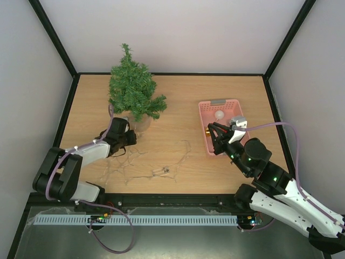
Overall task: Decorate the small christmas tree
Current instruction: Pick up the decoration item from the center of the board.
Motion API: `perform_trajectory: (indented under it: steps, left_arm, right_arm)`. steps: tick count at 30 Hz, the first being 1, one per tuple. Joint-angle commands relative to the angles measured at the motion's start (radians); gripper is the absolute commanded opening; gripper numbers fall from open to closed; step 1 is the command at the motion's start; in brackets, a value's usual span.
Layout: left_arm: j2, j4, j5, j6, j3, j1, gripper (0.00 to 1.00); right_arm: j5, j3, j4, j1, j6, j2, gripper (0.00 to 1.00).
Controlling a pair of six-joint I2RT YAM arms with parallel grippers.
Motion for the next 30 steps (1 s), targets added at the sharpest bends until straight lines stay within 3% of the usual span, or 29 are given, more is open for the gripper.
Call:
perform_trajectory:
  steps: [1, 13, 21, 30]
  left_arm:
    - [0.044, 0.046, -0.042, 0.025, 0.004, 0.006, 0.25]
    - [0.088, 0.058, -0.078, 0.046, 0.014, 0.006, 0.29]
    - [0.006, 0.053, -0.16, 0.032, -0.012, 0.006, 0.29]
    - [0.074, 0.093, -0.106, 0.031, -0.02, 0.006, 0.31]
  right_arm:
    - [0.002, -0.012, 0.024, 0.001, -0.016, -0.011, 0.18]
    - [-0.005, -0.006, 0.034, 0.0, -0.01, 0.0, 0.18]
    - [-0.001, -0.009, 0.031, 0.001, -0.012, -0.006, 0.18]
    - [0.0, -0.009, 0.031, 0.0, -0.021, -0.009, 0.18]
